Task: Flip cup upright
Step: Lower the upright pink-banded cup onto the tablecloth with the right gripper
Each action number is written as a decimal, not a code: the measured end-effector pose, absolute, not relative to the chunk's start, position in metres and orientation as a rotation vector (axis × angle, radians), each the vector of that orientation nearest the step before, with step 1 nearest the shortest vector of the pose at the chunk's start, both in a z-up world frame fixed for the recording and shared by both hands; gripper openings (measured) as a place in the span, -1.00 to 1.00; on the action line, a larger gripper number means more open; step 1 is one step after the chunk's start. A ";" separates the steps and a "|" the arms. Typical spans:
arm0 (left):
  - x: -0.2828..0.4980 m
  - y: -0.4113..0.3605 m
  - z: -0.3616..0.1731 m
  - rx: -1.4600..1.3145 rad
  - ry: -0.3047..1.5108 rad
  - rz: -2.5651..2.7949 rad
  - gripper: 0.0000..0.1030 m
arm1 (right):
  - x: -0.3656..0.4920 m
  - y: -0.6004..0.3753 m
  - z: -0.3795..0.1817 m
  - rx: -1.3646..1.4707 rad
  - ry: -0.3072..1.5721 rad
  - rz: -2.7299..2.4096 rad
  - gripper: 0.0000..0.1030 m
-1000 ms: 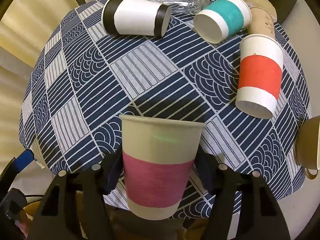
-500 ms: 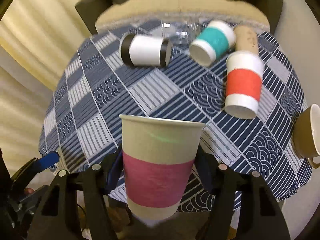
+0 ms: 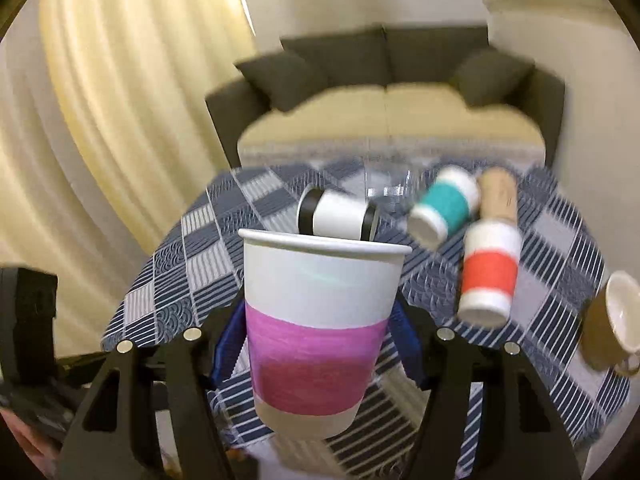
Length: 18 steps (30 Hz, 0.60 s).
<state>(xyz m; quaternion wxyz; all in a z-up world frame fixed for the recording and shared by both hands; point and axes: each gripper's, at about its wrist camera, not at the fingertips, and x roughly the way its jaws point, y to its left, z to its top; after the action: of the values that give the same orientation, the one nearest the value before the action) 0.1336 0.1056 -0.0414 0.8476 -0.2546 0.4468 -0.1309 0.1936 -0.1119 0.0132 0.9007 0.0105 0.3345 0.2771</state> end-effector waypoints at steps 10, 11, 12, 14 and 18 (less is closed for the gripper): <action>0.140 0.103 -0.046 -0.541 0.952 -0.249 0.68 | 0.169 -0.135 -0.019 0.029 0.366 0.564 0.26; 0.140 0.102 -0.046 -0.535 0.949 -0.250 0.68 | 0.165 -0.139 -0.023 0.050 0.338 0.553 0.25; 0.139 0.100 -0.045 -0.528 0.946 -0.252 0.68 | 0.163 -0.142 -0.026 0.059 0.320 0.546 0.25; 0.140 0.097 -0.046 -0.518 0.947 -0.255 0.68 | 0.158 -0.145 -0.032 0.052 0.276 0.539 0.25; 0.143 0.093 -0.052 -0.512 0.965 -0.243 0.68 | 0.157 -0.148 -0.050 0.021 0.232 0.527 0.25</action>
<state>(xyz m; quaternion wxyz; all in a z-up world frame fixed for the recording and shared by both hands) 0.1431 0.0927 -0.0517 0.8475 -0.2429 0.4576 -0.1153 0.1571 -0.1475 -0.0501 0.9587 0.0106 0.1143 0.2601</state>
